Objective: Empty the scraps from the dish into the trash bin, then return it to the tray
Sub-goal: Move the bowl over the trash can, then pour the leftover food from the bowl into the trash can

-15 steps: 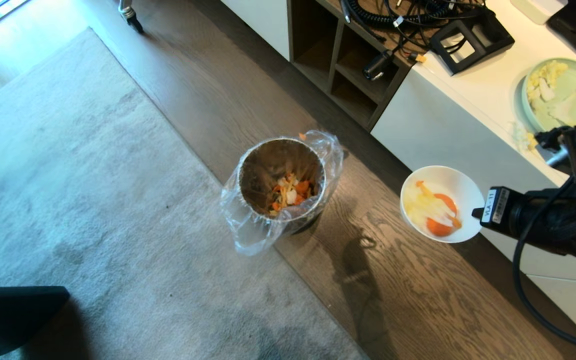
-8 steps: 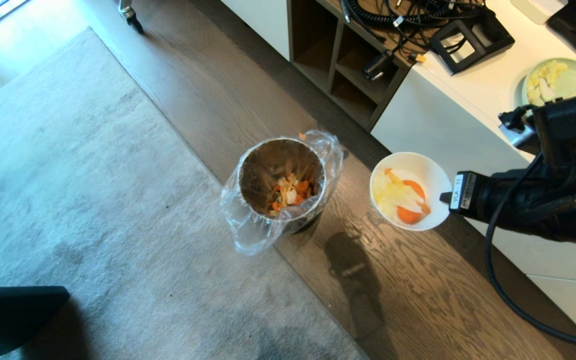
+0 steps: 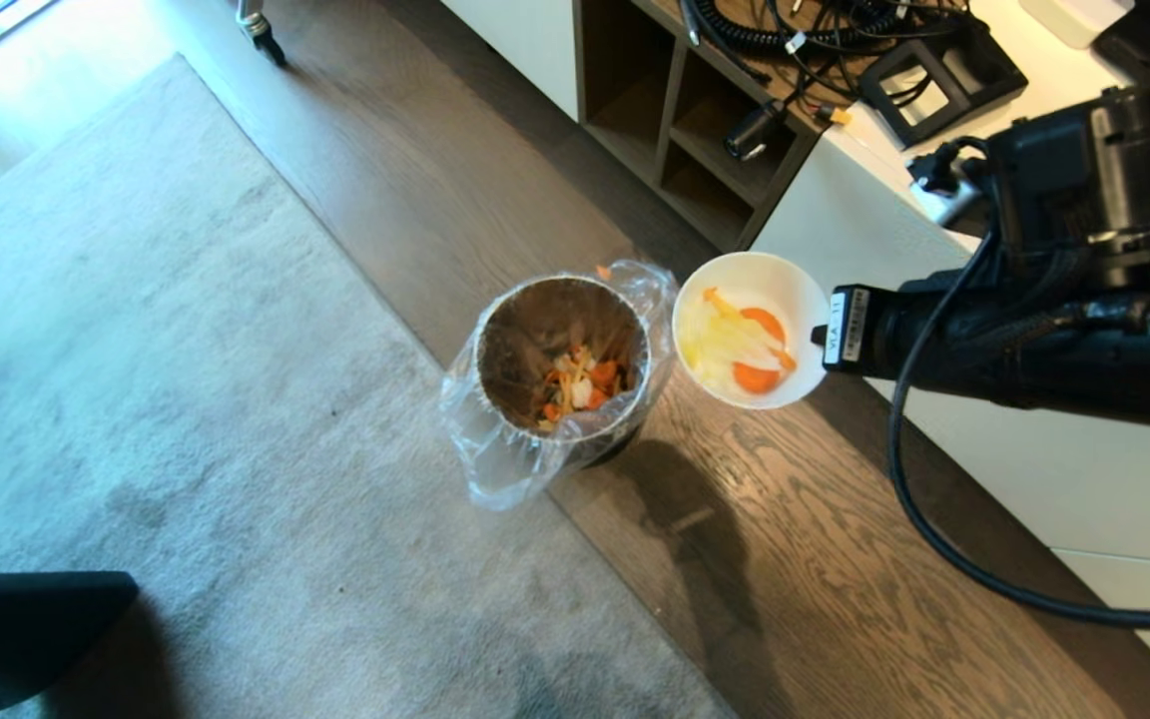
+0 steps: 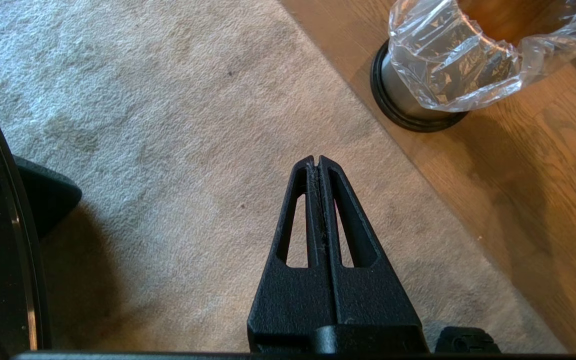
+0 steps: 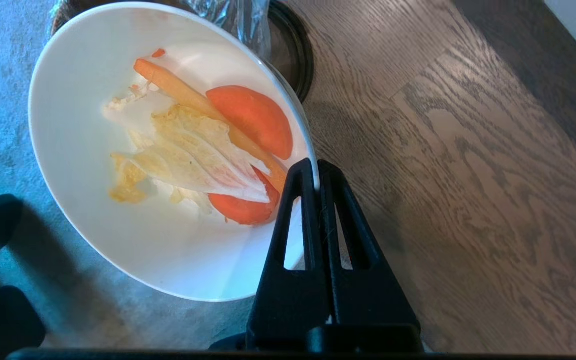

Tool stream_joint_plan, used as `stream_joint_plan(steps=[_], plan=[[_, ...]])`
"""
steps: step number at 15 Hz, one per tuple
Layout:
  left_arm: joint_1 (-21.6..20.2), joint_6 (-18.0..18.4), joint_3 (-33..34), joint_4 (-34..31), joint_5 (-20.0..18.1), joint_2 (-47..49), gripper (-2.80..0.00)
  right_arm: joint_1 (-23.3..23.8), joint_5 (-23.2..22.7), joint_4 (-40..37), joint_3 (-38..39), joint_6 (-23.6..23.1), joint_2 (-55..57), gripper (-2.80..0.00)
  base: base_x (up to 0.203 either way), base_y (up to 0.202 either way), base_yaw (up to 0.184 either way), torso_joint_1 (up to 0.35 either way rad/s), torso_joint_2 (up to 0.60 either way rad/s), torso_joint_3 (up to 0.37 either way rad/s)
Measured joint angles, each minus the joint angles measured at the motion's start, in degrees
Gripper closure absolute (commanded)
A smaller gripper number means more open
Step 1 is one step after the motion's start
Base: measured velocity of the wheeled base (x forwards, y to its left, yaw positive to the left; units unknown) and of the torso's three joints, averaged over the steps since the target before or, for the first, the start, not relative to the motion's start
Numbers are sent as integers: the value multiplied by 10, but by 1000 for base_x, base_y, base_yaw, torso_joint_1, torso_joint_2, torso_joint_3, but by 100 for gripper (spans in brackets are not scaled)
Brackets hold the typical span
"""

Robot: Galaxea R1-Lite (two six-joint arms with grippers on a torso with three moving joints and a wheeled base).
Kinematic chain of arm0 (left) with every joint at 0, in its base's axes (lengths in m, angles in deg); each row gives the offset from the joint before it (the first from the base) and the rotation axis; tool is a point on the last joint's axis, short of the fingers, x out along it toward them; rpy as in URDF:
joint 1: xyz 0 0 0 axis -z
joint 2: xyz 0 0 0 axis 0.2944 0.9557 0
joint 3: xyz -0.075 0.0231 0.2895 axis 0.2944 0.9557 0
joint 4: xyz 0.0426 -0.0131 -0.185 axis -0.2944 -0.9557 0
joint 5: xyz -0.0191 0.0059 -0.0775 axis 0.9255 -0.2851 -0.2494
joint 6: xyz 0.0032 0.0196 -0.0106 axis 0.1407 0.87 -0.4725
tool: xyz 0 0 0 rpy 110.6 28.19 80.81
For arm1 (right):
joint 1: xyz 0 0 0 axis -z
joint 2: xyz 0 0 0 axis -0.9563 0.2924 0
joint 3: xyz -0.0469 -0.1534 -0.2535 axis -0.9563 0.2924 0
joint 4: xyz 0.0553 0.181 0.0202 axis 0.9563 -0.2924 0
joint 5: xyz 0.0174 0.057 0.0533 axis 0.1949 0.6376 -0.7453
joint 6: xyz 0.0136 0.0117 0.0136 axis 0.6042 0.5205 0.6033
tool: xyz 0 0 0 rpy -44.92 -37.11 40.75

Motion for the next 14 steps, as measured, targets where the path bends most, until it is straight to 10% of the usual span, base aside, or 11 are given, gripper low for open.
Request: stream_joint_plan(steps=[14], plan=[[0, 0, 0, 0, 0, 0, 0, -37, 37, 363, -70, -352, 172, 0, 0, 0, 0, 0, 0, 0]])
